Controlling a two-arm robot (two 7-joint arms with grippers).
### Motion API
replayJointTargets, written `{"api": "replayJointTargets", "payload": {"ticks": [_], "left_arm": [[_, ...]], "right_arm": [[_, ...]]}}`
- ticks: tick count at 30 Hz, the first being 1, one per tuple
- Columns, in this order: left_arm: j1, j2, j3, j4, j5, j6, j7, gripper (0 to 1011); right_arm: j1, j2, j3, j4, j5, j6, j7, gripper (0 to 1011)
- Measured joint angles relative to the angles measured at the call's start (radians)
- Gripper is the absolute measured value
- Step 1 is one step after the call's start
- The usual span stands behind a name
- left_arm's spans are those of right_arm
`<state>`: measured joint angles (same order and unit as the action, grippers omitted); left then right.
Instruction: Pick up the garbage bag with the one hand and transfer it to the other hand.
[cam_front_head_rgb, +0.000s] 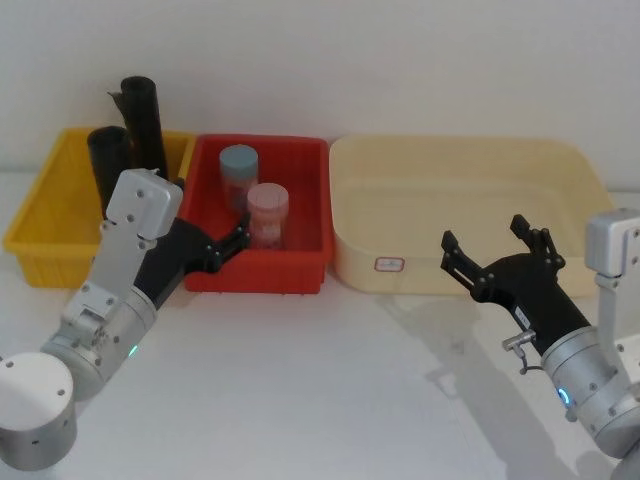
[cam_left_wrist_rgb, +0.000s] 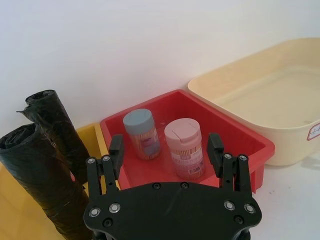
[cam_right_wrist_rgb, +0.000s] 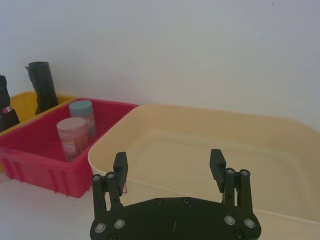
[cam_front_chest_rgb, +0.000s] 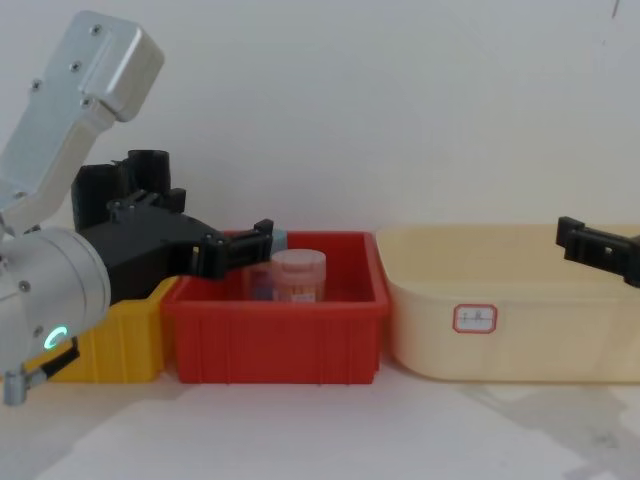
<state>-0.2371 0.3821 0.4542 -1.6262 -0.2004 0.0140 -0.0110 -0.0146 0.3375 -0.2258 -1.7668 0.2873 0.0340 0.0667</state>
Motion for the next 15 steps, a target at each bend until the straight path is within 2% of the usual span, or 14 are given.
{"api": "replayJointTargets", "payload": {"ticks": [15], "left_arm": [[0.000, 0.000, 0.000, 0.000, 0.000, 0.000, 0.000, 1001]], "right_arm": [[0.000, 0.000, 0.000, 0.000, 0.000, 0.000, 0.000, 1001]]}}
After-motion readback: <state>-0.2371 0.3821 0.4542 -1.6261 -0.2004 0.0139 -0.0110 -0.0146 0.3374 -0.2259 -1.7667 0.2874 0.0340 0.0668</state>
